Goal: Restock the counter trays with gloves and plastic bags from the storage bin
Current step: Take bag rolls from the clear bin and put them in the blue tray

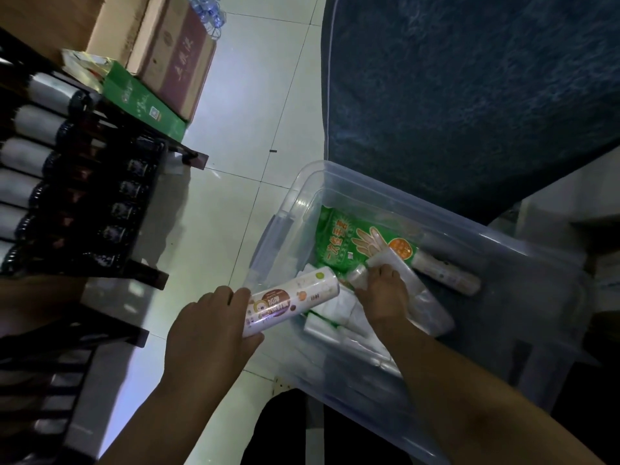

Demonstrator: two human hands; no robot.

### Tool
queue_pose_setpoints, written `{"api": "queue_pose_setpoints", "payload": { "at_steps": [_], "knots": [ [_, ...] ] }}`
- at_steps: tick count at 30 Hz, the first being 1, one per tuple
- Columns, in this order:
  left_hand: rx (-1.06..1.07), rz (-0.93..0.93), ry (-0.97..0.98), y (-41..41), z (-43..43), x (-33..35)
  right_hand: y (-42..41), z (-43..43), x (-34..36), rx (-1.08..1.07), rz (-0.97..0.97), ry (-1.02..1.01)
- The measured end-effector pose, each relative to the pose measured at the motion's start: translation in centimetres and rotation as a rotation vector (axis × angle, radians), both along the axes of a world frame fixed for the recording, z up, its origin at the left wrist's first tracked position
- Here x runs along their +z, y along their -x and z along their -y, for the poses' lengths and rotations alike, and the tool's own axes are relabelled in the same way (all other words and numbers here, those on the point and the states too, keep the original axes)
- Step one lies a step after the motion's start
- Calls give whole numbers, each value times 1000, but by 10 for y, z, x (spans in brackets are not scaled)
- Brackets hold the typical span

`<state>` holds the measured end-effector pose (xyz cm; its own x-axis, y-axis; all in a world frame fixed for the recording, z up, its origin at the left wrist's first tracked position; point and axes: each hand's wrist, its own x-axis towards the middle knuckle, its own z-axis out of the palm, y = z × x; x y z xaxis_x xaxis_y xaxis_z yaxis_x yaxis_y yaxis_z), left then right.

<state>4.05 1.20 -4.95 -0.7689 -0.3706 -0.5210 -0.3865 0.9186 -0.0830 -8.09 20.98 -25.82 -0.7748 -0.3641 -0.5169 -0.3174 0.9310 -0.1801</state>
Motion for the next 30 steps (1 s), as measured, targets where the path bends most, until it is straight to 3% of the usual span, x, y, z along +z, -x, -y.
{"api": "queue_pose_setpoints", "payload": {
  "at_steps": [11, 17, 24, 30],
  "knots": [
    [-50, -84, -23, -1, -12, 45, 1, -37, 94, -417, 45, 457],
    [-137, -178, -84, 4, -13, 69, 8, -61, 176, -548, -87, 651],
    [-316, -274, -134, -3, 5, 94, -43, -72, 279, -670, -431, 620],
    [-466, -339, -217, -19, 19, 113, -133, -66, 340, -846, -572, 642]
  ]
}}
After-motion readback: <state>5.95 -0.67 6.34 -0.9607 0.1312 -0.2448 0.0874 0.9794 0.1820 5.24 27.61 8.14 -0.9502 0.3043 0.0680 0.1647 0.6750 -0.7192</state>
